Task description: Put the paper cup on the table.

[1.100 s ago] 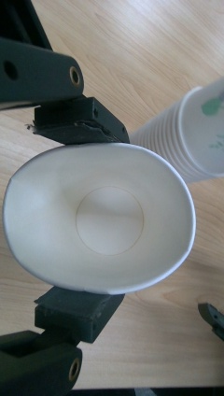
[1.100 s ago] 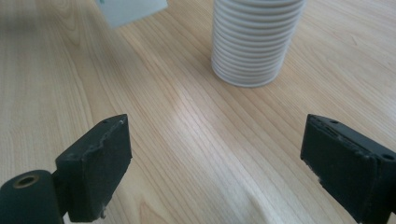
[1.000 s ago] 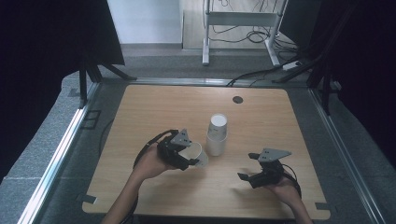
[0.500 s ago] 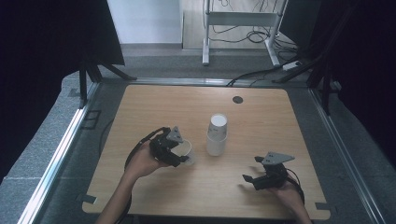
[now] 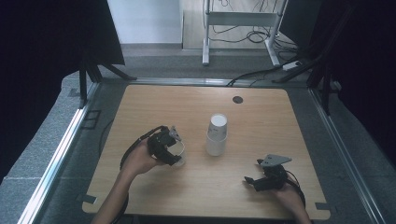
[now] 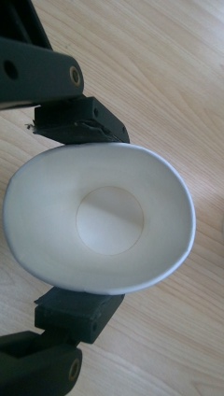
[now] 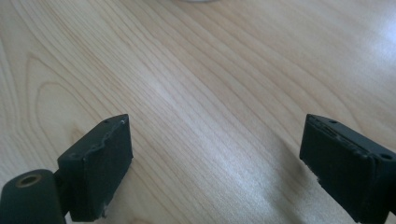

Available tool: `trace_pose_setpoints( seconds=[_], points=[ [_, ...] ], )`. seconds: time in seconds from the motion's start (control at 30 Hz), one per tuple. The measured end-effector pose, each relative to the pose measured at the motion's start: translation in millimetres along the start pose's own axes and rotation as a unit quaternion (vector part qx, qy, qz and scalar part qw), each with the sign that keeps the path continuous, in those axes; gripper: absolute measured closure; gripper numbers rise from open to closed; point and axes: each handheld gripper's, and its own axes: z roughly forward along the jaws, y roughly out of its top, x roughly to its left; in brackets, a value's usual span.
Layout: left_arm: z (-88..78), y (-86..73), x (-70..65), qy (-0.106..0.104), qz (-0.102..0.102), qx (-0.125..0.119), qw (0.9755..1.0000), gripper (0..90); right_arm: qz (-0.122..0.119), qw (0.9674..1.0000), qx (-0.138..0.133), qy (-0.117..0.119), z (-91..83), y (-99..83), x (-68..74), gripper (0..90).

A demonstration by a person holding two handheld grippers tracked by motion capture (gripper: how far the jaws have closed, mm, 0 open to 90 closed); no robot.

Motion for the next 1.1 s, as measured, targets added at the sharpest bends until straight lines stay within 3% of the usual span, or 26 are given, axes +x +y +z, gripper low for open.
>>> trace_pose_setpoints(
  seconds=[0.4, 1.1],
  points=[
    [13.2, 1.1, 0.0, 0.001, 0.001, 0.022, 0.9998, 29.1, 0.001, 1.0000, 0.001, 0.005, 0.3, 0.0, -0.8, 10.8],
    [22.2, 5.5, 0.5, -0.010, -0.014, 0.011, 0.9998, 21.4, 0.000, 0.9999, 0.002, 0.015, 0.5, 0.0, -1.1, 12.5]
  ],
)
